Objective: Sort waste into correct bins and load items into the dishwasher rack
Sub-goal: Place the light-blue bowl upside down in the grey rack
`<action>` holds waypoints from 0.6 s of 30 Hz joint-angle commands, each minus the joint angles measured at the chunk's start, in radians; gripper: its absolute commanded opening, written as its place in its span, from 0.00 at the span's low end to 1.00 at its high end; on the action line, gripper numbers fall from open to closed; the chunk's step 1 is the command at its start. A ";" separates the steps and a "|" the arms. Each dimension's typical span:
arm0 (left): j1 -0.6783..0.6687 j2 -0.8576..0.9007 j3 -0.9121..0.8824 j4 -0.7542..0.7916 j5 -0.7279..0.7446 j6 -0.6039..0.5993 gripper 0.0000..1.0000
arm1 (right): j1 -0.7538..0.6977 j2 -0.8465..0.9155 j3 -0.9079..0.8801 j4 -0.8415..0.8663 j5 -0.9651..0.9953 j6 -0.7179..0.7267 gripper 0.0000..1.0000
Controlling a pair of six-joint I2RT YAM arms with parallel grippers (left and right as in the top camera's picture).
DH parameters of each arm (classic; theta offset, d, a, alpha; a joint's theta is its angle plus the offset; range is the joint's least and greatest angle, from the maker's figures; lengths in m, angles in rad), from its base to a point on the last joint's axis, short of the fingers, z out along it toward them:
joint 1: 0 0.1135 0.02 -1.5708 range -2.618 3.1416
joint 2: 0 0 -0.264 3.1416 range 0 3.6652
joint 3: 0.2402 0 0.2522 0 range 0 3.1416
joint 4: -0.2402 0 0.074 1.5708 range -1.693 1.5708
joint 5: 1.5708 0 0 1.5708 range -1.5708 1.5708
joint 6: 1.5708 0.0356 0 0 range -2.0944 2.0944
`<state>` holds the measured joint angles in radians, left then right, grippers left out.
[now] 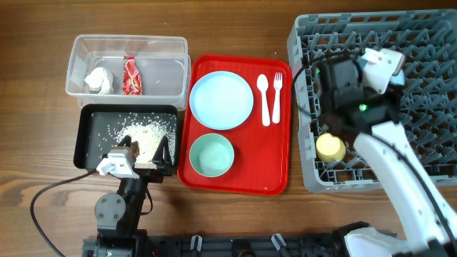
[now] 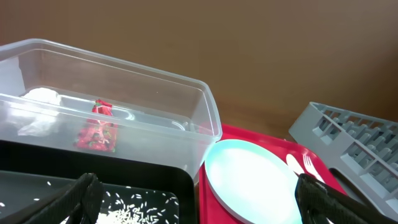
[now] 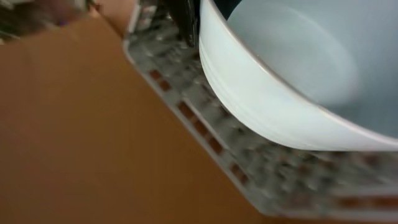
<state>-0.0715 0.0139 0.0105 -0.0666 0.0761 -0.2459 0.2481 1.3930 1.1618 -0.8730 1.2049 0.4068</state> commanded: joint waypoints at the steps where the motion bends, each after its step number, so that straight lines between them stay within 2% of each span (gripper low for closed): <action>1: 0.006 -0.008 -0.005 -0.005 0.001 -0.005 1.00 | -0.114 0.077 0.003 0.020 0.027 -0.015 0.04; 4: 0.006 -0.008 -0.005 -0.005 0.001 -0.005 1.00 | -0.177 0.139 0.003 0.043 -0.048 -0.017 0.04; 12: 0.006 -0.008 -0.005 -0.005 0.001 -0.005 1.00 | -0.186 0.296 0.003 0.220 0.011 -0.305 0.04; 16: 0.006 -0.008 -0.005 -0.005 0.001 -0.005 1.00 | -0.186 0.363 0.003 0.234 0.143 -0.315 0.04; 18: 0.006 -0.008 -0.005 -0.005 0.001 -0.005 1.00 | -0.186 0.381 0.003 0.234 0.141 -0.315 0.04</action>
<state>-0.0715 0.0139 0.0105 -0.0666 0.0761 -0.2459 0.0620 1.7309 1.1618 -0.6373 1.2720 0.1284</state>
